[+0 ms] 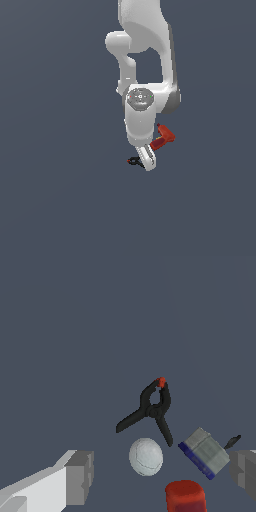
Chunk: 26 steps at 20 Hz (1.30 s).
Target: Pick up a designated object from a clutter of objects.
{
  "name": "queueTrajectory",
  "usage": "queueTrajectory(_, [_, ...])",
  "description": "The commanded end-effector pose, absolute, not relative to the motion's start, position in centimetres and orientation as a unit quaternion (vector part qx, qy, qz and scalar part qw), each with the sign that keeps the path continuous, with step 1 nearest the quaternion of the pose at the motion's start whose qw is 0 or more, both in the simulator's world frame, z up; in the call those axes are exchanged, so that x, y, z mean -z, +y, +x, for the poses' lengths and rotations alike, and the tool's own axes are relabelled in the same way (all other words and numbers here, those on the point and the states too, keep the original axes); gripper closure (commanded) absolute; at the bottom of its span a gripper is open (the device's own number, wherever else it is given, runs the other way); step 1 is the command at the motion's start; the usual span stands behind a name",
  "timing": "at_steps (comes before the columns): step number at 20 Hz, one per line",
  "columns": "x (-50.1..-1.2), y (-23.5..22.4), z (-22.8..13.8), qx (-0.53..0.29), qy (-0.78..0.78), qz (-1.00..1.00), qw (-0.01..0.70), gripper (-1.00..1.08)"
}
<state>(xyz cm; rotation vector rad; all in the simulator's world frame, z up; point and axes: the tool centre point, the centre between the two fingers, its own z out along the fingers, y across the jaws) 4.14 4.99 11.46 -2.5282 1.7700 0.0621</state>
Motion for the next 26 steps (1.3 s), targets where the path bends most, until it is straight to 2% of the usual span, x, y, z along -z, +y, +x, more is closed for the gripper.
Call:
queueTrajectory(1, [-10.1,4.8,4.0,-0.017,0.603,-0.798,0.021,-0.92])
queueTrajectory(12, [-6.8,4.1,3.6,-0.003,0.677,-0.736,0.003,-0.92])
queueTrajectory(26, [-4.8,3.9,3.5,-0.001,0.686,-0.728,0.0,-0.92])
